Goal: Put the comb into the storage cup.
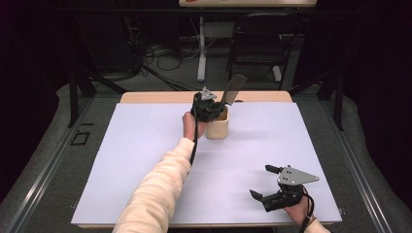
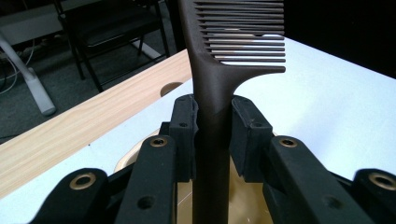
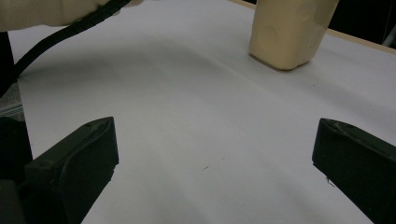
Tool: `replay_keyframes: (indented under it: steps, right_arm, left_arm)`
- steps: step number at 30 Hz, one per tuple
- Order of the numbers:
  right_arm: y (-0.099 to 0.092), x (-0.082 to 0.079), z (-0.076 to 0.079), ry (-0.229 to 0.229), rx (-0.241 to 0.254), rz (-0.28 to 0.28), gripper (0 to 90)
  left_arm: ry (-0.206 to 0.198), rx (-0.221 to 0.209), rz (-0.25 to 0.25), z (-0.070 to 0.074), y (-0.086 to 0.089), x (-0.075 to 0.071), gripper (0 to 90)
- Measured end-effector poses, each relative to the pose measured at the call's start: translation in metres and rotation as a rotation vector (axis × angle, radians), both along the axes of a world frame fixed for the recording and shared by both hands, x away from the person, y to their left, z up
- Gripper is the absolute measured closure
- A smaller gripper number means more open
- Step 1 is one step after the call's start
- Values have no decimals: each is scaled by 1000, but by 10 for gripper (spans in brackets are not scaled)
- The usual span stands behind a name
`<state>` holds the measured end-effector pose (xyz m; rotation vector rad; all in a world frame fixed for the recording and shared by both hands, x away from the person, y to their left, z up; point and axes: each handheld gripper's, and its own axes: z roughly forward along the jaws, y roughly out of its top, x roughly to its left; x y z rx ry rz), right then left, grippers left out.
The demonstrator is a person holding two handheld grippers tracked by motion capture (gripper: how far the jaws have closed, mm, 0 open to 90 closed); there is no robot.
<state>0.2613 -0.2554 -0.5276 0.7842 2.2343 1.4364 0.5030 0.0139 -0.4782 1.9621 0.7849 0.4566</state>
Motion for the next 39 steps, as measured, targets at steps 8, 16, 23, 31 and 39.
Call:
replay_keyframes:
  steps: [8,16,23,31,39]
  right_arm:
    - [0,0,0,0,-1,0,0]
    - [0,0,0,0,-1,0,0]
    - [0,0,0,0,0,-1,0]
    - [-1,-1,0,4,5,-6,0]
    - [0,0,0,6,-1,-4,0]
  left_arm:
    - [6,18,-6,-2,-2,-1,724]
    - [9,31,-14,-4,-3,-1,720]
    - [41,6,-35,1,1,-2,439]
    - [20,16,-6,17,12,-8,213]
    - [2,47,-23,32,22,-16,110]
